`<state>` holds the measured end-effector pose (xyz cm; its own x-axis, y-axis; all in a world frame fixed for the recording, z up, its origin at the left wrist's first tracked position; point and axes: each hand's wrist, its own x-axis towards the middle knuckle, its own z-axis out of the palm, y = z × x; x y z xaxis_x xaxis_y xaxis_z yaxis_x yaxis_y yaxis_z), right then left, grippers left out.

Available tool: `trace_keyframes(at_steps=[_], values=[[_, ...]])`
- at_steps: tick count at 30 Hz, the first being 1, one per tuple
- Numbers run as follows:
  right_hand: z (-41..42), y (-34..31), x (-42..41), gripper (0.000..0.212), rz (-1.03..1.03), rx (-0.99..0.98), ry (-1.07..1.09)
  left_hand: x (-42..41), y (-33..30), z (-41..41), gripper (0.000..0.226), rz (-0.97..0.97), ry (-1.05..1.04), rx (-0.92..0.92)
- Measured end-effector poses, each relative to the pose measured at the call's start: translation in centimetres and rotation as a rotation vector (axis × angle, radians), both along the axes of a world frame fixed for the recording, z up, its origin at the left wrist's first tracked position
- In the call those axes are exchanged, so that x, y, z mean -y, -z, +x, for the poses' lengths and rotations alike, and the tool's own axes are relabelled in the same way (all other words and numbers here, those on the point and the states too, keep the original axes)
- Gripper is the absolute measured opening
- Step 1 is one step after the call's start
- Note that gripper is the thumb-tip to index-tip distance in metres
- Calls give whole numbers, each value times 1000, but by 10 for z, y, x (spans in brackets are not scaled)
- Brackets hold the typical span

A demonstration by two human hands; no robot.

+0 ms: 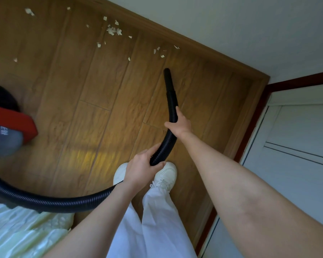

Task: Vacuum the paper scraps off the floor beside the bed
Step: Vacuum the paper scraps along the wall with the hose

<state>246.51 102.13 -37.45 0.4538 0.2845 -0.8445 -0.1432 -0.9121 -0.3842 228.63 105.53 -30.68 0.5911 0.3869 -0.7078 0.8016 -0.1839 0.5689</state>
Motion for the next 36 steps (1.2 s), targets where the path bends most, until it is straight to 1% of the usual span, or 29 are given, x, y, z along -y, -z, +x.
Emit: trace_keyframes(at_steps=[4,7,10,16,19,22,25,29,33,36], values=[[22,-2,10,82,-52,55,53,-2,5,22,60,16,68,12],[32,-3,2,81,-57,67,54,-13,9,30,59,-14,57,49],[28,-5,-23,82,-47,59,26,-29,9,24,60,-30,3,61],[-10,-1,-91,86,-11,15,-134,-59,7,-10,60,-36,-180,48],[-23,4,-120,88,-10,35,-204,-76,10,-23,60,-42,-245,40],[-22,6,-132,86,-26,85,-229,-92,11,-21,61,-50,-253,47],[-9,8,-128,86,-40,107,-189,-101,12,-9,62,-73,-194,70],[12,7,-104,83,-73,102,-59,-99,14,11,63,-100,-95,86],[29,7,-83,83,-105,115,53,-93,16,29,63,-62,13,92],[39,7,-79,83,-110,124,117,-94,18,39,62,-53,49,97]])
